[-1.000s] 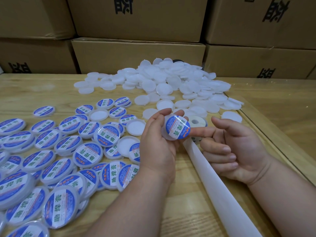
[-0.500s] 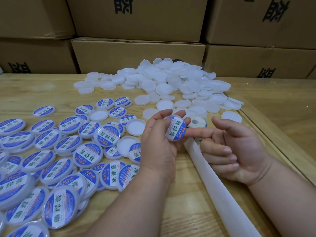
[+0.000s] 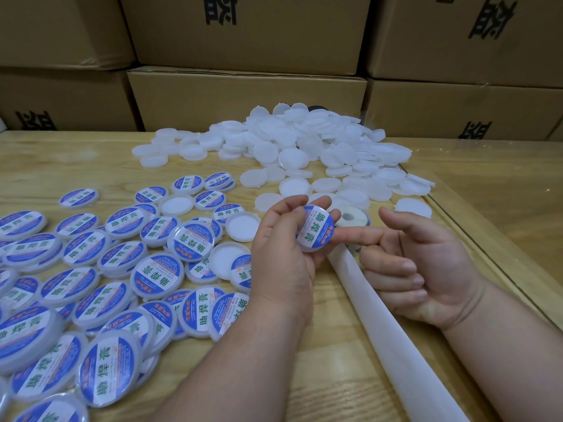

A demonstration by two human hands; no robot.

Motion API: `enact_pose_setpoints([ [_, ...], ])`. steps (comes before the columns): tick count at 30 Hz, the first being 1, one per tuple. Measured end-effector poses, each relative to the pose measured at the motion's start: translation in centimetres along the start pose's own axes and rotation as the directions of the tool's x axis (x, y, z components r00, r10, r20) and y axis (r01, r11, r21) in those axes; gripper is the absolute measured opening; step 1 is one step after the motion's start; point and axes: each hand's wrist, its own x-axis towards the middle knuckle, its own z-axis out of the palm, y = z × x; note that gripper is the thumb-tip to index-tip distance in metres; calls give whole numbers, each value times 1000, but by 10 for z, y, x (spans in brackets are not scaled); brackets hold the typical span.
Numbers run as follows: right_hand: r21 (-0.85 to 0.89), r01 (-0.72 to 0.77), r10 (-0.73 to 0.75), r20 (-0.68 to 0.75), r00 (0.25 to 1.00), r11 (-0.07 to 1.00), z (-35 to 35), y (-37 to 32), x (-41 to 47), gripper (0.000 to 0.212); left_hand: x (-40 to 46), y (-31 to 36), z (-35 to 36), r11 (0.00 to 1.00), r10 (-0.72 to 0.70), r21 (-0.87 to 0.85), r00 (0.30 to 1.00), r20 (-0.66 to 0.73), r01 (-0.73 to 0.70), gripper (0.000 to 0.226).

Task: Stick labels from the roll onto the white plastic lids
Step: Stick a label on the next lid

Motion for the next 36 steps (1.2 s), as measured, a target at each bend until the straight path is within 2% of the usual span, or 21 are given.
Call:
enact_pose_setpoints([
  [10,-16,4,-5,-45,999,1000,0,1,0,64,-1,0,1,998,26,54,1000,0,-26,20],
  [15,-17,3,-4,-58,998,1000,0,1,0,70,-1,-2,-1,993,44,107,999,-5,-43,31],
  [19,-17,1,-1,2,1000,1000,1,1,0,76,0,-5,-2,987,79,140,997,-21,-75,41],
  [25,-24,15,-11,142,990,1000,-1,6,0,78,1,-7,-2,979,161,140,983,-84,-149,42],
  [29,-9,133,-130,126,983,991,-6,1,-3,82,1,-4,-2,984,157,104,981,-114,-145,43],
  [31,-35,297,-298,-9,955,954,-8,-5,-3,68,3,-2,-2,988,142,74,978,-151,-132,41],
  [32,-94,411,-421,-148,895,907,-10,-8,-2,55,4,-2,-2,991,130,58,978,-164,-122,39],
  [33,-200,510,-548,-321,773,836,-13,-10,-2,41,4,-1,-2,992,120,46,977,-174,-114,37],
  [34,-355,548,-651,-476,592,757,-18,-11,-1,29,4,-1,-3,993,114,41,977,-182,-108,34],
  [35,-537,492,-724,-577,379,685,-23,-11,0,22,4,0,-3,994,110,41,977,-184,-104,30],
  [36,-695,353,-775,-605,182,626,-29,-10,1,22,4,0,-3,994,107,44,978,-182,-101,26],
])
